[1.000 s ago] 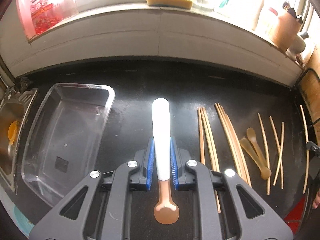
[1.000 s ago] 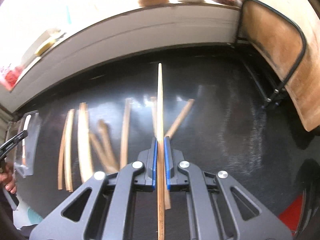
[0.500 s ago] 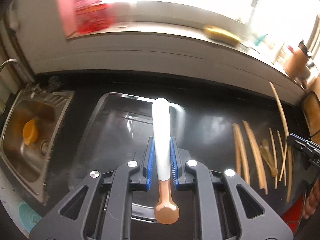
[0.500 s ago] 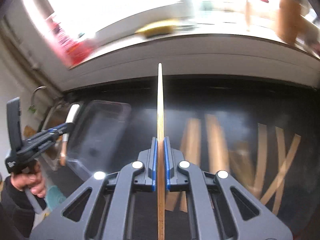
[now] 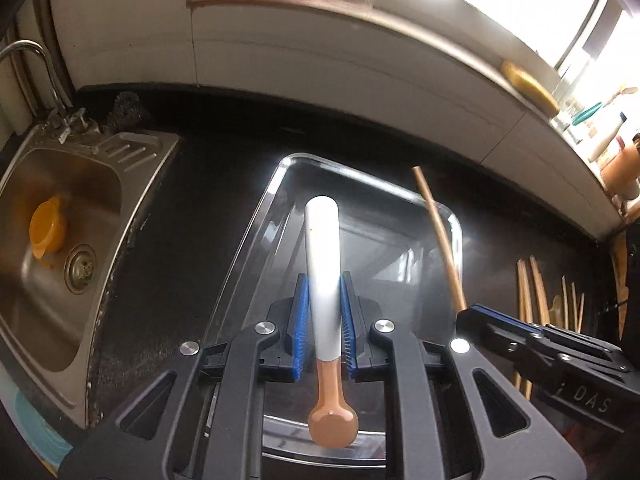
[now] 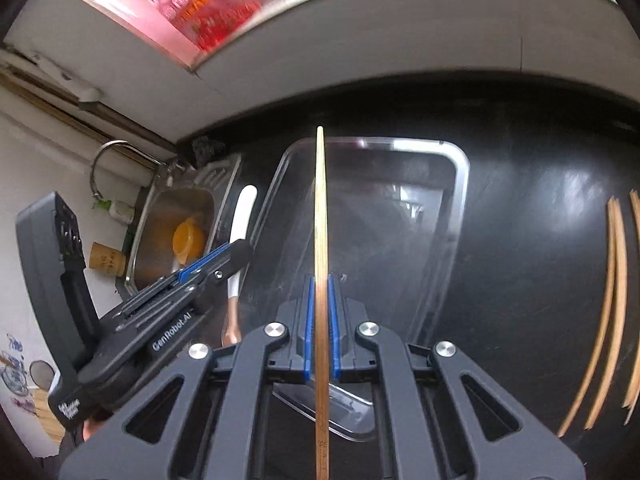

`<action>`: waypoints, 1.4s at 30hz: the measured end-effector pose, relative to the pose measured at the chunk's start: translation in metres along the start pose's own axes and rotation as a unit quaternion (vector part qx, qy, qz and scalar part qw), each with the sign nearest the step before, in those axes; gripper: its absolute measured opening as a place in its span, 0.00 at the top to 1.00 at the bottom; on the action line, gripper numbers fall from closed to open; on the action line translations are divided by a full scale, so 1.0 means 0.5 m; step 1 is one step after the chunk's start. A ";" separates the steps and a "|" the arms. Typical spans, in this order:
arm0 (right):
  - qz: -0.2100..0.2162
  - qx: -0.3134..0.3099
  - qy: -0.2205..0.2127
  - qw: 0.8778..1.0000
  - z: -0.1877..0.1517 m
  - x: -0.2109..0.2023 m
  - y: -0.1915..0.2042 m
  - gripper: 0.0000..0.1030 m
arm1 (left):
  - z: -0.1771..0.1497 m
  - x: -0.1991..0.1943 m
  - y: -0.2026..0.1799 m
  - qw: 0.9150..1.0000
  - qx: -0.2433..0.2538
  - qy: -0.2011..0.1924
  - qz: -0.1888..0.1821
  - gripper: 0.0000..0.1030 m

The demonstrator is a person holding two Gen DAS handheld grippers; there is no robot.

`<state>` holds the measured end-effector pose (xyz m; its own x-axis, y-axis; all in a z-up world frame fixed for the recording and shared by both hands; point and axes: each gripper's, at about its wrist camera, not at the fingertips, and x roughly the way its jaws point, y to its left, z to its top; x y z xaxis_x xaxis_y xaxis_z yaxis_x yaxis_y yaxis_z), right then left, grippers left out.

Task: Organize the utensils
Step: 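Carry the spoon and chopstick into the clear tray and open both grippers, then move both open grippers back over the remaining chopsticks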

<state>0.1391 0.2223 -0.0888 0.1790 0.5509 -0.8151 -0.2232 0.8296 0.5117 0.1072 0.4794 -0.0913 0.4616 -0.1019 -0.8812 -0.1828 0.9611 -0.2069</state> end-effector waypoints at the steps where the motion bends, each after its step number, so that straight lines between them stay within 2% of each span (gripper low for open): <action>1: -0.002 0.004 0.003 1.000 0.000 0.008 0.000 0.93 | 0.000 0.008 0.004 1.000 -0.002 0.006 -0.002 0.85; 9: -0.033 0.015 0.010 0.999 0.013 0.067 0.007 0.93 | 0.005 0.042 0.012 1.000 0.004 0.022 -0.008 0.85; 16: -0.051 0.016 0.026 0.998 0.027 0.099 0.000 0.92 | 0.010 0.061 0.009 1.000 0.019 0.021 -0.008 0.85; 18: -0.061 0.022 0.030 0.997 0.035 0.104 -0.008 0.79 | 0.010 0.061 0.011 1.000 0.019 0.015 -0.004 0.80; 19: -0.063 0.029 0.015 0.997 0.040 0.091 -0.018 0.46 | 0.011 0.061 0.014 1.000 0.017 0.018 -0.005 0.60; 20: -0.068 0.032 -0.001 0.997 0.043 0.074 -0.026 0.17 | 0.012 0.057 0.019 1.000 0.011 0.022 -0.011 0.44; 21: -0.072 0.033 -0.016 0.997 0.044 0.056 -0.034 0.16 | 0.013 0.044 0.027 1.000 0.000 0.014 -0.013 0.21; 23: -0.066 0.035 -0.045 0.996 0.050 0.013 -0.050 0.16 | 0.013 0.015 0.035 1.000 -0.006 -0.006 -0.006 0.18; 27: -0.050 0.029 -0.054 0.997 0.049 -0.032 -0.064 0.15 | 0.005 -0.025 0.038 1.000 -0.007 -0.008 -0.002 0.07; 35: -0.029 0.025 -0.063 0.997 0.011 -0.104 -0.104 0.15 | -0.025 -0.071 -0.010 0.999 -0.011 -0.020 0.024 0.07; 38: -0.028 0.024 -0.073 0.997 -0.006 -0.150 -0.135 0.15 | -0.039 -0.095 -0.054 0.999 0.007 -0.036 0.039 0.07; 42: -0.041 0.023 -0.092 0.995 -0.039 -0.236 -0.208 0.15 | -0.069 -0.127 -0.156 0.996 0.040 -0.057 0.052 0.07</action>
<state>0.1223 0.0690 -0.0513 0.3681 0.4846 -0.7935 -0.1575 0.8736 0.4604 0.0621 0.4019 -0.0338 0.5408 0.0245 -0.8408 -0.1670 0.9828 -0.0787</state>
